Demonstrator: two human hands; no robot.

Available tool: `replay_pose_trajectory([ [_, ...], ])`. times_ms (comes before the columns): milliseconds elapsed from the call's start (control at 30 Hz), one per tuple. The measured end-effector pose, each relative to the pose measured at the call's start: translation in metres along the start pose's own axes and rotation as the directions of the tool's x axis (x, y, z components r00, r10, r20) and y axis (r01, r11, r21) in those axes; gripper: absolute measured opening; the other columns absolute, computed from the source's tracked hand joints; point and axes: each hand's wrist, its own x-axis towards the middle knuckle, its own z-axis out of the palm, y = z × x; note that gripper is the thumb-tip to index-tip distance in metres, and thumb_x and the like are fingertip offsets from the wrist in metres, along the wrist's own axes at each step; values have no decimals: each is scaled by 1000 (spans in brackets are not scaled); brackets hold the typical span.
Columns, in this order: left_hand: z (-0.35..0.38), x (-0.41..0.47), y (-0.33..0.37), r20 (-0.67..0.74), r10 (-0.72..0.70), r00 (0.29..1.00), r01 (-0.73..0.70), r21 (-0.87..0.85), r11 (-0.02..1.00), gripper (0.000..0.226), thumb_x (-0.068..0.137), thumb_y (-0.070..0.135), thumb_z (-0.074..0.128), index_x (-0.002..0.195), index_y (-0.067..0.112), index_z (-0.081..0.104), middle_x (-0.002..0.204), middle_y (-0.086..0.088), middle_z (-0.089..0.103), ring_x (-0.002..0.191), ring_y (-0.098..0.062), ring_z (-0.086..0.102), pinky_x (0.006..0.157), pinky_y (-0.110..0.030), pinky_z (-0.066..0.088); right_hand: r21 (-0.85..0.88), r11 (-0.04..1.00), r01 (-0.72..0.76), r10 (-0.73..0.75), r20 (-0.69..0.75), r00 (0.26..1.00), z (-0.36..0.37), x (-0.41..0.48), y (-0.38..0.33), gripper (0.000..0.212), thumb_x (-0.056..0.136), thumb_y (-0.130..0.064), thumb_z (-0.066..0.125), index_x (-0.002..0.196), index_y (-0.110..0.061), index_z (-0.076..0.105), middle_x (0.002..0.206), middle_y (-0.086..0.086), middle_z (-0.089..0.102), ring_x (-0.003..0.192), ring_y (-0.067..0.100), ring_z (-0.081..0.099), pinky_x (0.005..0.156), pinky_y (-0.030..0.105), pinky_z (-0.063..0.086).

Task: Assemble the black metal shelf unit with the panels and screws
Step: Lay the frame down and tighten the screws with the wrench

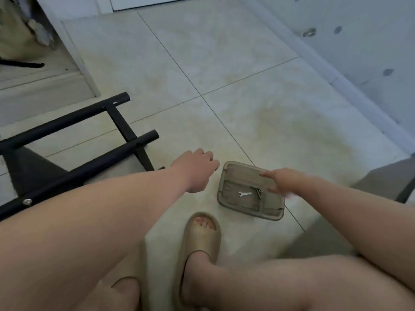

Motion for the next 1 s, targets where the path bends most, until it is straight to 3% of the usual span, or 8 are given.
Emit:
replay_pose_trajectory([
  [133, 38, 32, 31, 27, 188, 982, -188, 17, 982, 36, 94, 29, 54, 128, 19, 47, 138, -7, 47, 126, -28, 43, 94, -41, 42, 104, 994, 34, -39, 49, 998, 28, 29, 4, 47, 104, -29, 48, 151, -31, 44, 145, 0, 57, 131, 27, 54, 105, 37, 47],
  [300, 87, 56, 50, 85, 327, 941, -332, 55, 942, 45, 94, 47, 55, 128, 18, 52, 140, -6, 50, 139, -26, 34, 110, -46, 32, 179, 983, 41, -49, 36, 998, 65, 63, -2, 40, 101, -25, 48, 140, -30, 55, 131, 6, 64, 117, 30, 61, 94, 38, 52],
  [400, 115, 61, 49, 99, 319, 942, -328, 86, 941, 43, 101, 48, 42, 129, 17, 53, 142, -9, 52, 144, -29, 27, 115, -52, 23, 154, 988, 26, -33, 44, 998, 91, 82, -7, 38, 101, -21, 45, 139, -22, 53, 131, 10, 61, 115, 33, 61, 92, 41, 53],
  [500, 134, 59, 43, 10, 332, 943, -332, 56, 942, 41, 103, 47, 37, 124, 17, 55, 140, -10, 53, 147, -28, 23, 118, -54, 14, 167, 986, -11, 19, -44, 999, 111, 98, -10, 39, 102, -16, 44, 140, -15, 47, 131, 12, 56, 117, 35, 58, 84, 40, 48],
  [633, 147, 58, 37, -127, 351, 928, -351, 21, 936, 35, 101, 47, 40, 114, 21, 59, 132, -7, 59, 144, -26, 33, 118, -54, 20, 213, 974, -81, 106, -108, 988, 121, 119, -17, 33, 100, -10, 48, 132, -8, 48, 127, 16, 56, 114, 38, 58, 79, 41, 45],
  [767, 155, 56, 37, -186, 335, 923, -344, -14, 939, 33, 101, 46, 40, 113, 23, 60, 137, -3, 57, 146, -24, 32, 118, -52, 21, 175, 977, -119, 141, -121, 983, 121, 130, -24, 27, 100, 1, 37, 123, -3, 52, 120, 19, 58, 109, 41, 60, 79, 45, 48],
  [1000, 157, 55, 38, -198, 326, 924, -336, -17, 942, 32, 101, 44, 41, 113, 22, 61, 137, -3, 57, 146, -25, 31, 116, -52, 26, 157, 982, -104, 124, -120, 985, 125, 135, -26, 25, 99, 3, 38, 118, -4, 52, 117, 18, 58, 106, 40, 60, 83, 47, 53],
])
